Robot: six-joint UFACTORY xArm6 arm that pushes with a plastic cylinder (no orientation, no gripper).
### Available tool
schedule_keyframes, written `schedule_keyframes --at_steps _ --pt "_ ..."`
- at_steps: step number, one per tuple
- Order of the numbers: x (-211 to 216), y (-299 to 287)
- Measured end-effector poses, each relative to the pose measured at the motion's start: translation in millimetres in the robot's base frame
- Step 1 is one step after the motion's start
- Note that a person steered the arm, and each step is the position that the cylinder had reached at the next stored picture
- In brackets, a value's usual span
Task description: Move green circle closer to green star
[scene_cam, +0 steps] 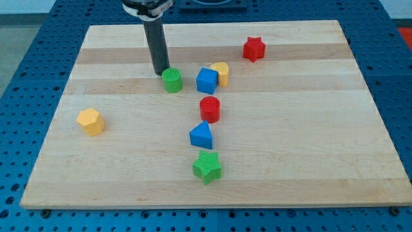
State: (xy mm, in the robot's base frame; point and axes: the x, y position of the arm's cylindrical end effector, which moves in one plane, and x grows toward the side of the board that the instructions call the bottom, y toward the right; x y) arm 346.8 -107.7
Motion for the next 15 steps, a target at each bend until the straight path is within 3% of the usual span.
schedule_keyframes --at_steps 4,11,15 --pt "3 32" --pt "151 31" --pt "173 29"
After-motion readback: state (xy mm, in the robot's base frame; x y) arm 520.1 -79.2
